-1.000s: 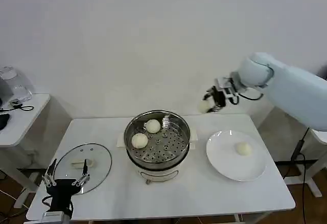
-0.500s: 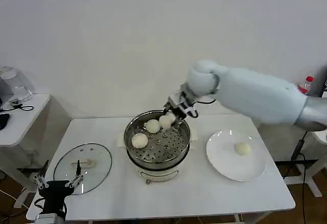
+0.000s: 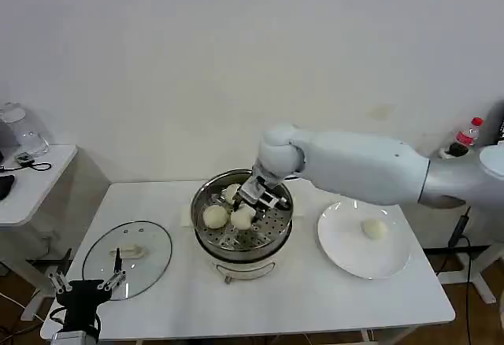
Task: Take steamed baozi put them in steamer then cover it.
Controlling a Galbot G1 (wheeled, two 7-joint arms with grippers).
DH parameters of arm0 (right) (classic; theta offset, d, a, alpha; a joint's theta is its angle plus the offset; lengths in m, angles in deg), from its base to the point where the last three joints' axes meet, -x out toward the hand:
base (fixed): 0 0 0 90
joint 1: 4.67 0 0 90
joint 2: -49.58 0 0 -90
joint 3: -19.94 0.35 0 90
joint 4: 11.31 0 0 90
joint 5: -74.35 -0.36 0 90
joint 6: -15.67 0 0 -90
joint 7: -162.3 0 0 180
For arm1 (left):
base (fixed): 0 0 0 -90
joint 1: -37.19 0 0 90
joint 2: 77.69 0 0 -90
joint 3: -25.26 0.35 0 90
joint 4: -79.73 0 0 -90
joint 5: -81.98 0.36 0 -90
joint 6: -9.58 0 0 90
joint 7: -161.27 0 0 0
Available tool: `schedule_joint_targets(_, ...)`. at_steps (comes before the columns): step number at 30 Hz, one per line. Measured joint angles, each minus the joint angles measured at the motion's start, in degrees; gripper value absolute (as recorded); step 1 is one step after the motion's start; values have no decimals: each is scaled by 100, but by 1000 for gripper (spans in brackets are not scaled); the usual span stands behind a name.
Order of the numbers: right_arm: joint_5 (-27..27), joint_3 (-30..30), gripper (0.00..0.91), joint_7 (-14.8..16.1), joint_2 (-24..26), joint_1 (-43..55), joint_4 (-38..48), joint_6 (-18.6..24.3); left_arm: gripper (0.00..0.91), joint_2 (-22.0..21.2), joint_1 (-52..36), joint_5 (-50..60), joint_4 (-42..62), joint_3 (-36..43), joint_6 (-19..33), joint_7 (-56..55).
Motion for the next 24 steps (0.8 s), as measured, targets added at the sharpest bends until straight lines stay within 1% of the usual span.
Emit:
schedule_joint_targets(3,55,-45,564,2,-57,-37,2,124,907,-5,-16,0,0,4,0,-1)
schedule_joint_targets(9,130,-130,574,46,-110,-76,13,319,907,-7,-21,-3,-4,5,1,-2)
schedule_joint_targets(14,158,-174,595,74,-153,-97,19,428,907,-6,-7,-8,-5,-6,5,-4)
schedule_joint_targets(20,152,-211,595,106,-174,-124,8,494,907,-17,-18,-8,-5,0,7,-9)
schedule_joint_targets(22,154,-221,625,121,-170,-124,10,514,907,-16,-17,-7,-5,-1,7,-9)
schedule_joint_targets(23,155,-221,705,130,-168,-124,10,521,907,-16,-17,-8,-5,-5,7,-9)
schedule_joint_targets(24,155,-221,705,140,-165,-124,8,530,907,-15,-18,-8,-6,-10,7,-9)
